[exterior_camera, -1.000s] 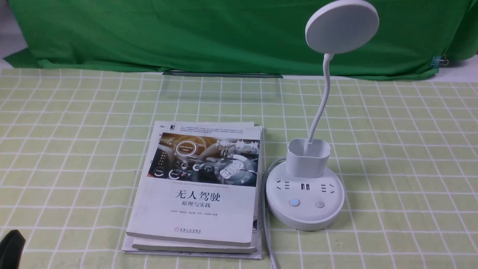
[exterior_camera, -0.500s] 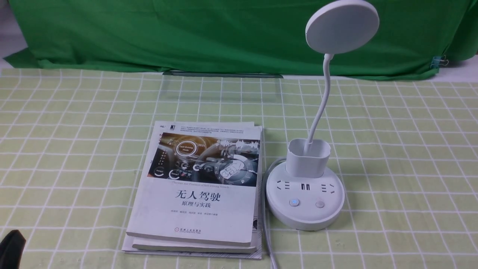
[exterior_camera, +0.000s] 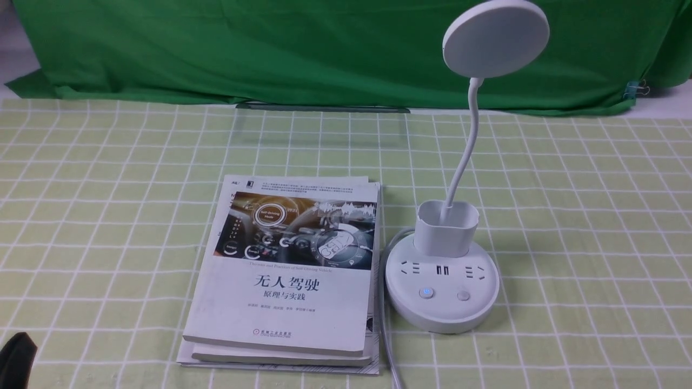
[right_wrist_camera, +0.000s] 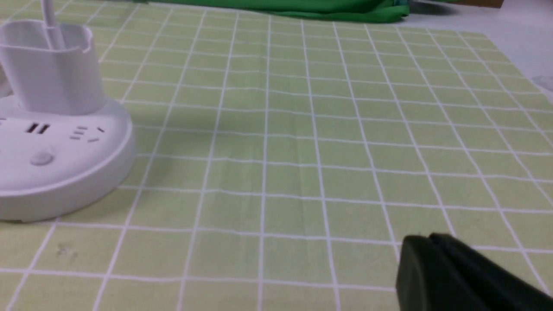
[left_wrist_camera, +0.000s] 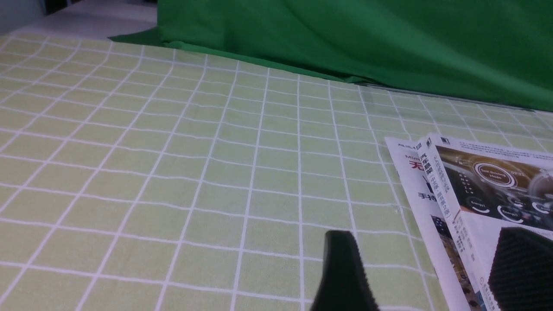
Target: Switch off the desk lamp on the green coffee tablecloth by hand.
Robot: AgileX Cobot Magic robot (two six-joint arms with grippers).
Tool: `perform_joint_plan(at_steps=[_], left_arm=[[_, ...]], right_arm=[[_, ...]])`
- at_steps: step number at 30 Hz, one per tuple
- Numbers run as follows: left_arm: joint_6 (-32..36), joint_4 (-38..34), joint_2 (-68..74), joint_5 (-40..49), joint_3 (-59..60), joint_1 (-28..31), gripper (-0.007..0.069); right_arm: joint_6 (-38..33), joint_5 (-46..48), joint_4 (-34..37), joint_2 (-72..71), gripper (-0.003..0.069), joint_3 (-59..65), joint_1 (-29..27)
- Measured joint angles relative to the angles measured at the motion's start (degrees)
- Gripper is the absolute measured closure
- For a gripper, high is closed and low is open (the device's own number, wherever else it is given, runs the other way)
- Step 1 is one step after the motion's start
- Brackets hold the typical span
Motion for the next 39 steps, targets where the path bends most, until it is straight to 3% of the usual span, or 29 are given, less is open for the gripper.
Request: perform_joint_plan(at_steps=[39], left_arm=[[0.0,0.0,0.0,0.0,0.0,0.07,0.0214]], right_arm=[[0.0,0.0,0.0,0.0,0.0553,0.0,0.0]])
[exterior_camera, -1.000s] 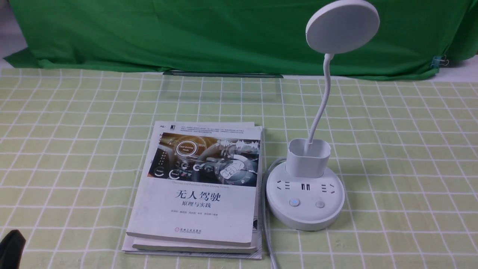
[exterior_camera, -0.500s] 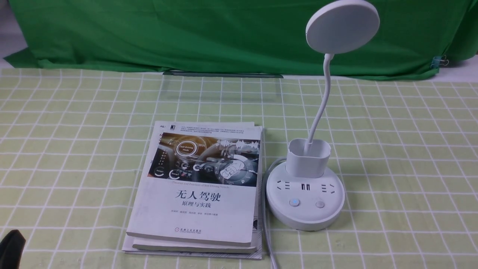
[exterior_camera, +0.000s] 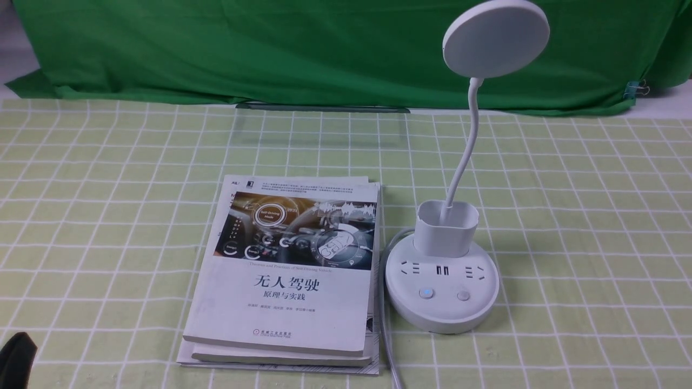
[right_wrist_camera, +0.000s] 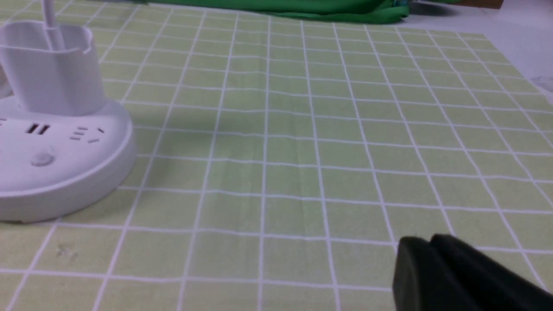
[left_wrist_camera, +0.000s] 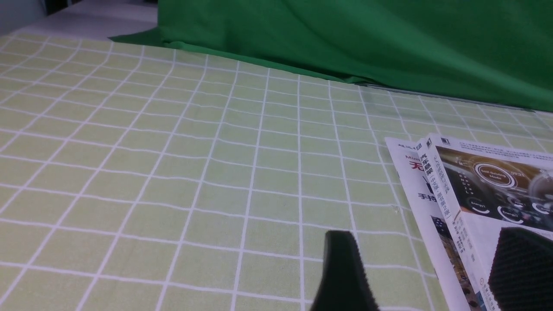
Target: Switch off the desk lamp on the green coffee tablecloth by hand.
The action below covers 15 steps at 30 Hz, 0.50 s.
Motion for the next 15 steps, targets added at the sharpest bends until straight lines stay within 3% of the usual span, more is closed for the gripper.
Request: perform_joint_plan(at_steps=[15], left_arm=[[0.0,0.0,0.0,0.0,0.0,0.0,0.0214]], right_arm=[[0.0,0.0,0.05,0.0,0.0517,0.0,0.0]])
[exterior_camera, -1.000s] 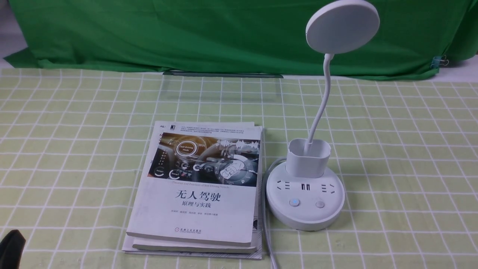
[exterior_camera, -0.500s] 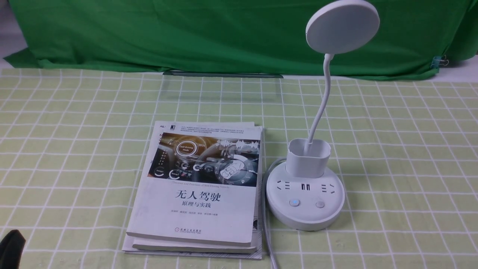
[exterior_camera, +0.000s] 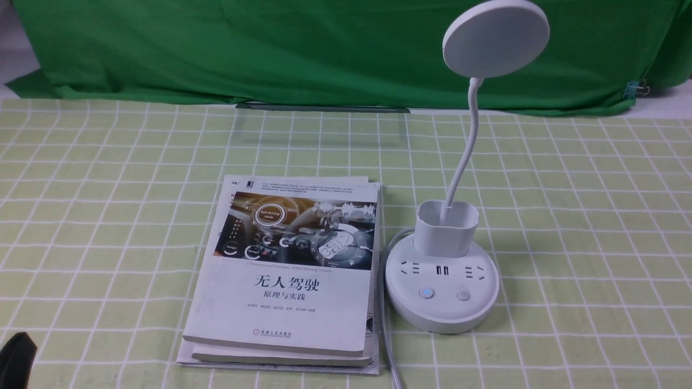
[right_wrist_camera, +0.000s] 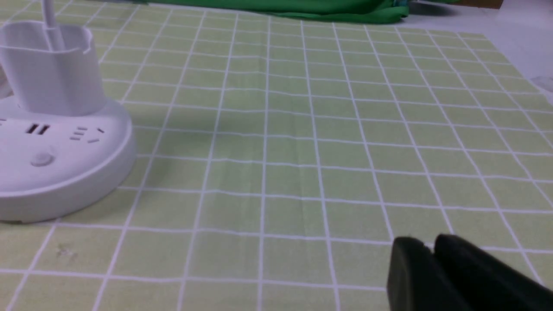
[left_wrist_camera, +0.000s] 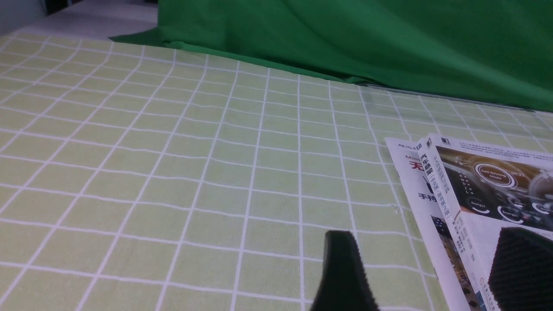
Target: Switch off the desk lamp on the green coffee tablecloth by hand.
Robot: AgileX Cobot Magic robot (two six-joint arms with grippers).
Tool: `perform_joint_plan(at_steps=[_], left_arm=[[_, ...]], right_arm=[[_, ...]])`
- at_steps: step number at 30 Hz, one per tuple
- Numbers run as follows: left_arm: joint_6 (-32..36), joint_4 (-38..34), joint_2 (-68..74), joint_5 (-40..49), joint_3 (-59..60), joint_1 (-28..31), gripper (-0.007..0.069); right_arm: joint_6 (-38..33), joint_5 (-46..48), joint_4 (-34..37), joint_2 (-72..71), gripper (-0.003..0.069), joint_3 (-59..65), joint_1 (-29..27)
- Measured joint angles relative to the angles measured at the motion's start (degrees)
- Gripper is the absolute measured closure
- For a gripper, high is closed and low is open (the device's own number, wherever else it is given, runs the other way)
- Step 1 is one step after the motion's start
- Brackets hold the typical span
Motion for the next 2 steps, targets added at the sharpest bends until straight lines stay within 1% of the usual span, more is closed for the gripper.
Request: perform_joint_plan(at_steps=[2], left_arm=[[0.0,0.0,0.0,0.0,0.0,0.0,0.0214]], right_arm=[[0.0,0.0,0.0,0.0,0.0515,0.0,0.0]])
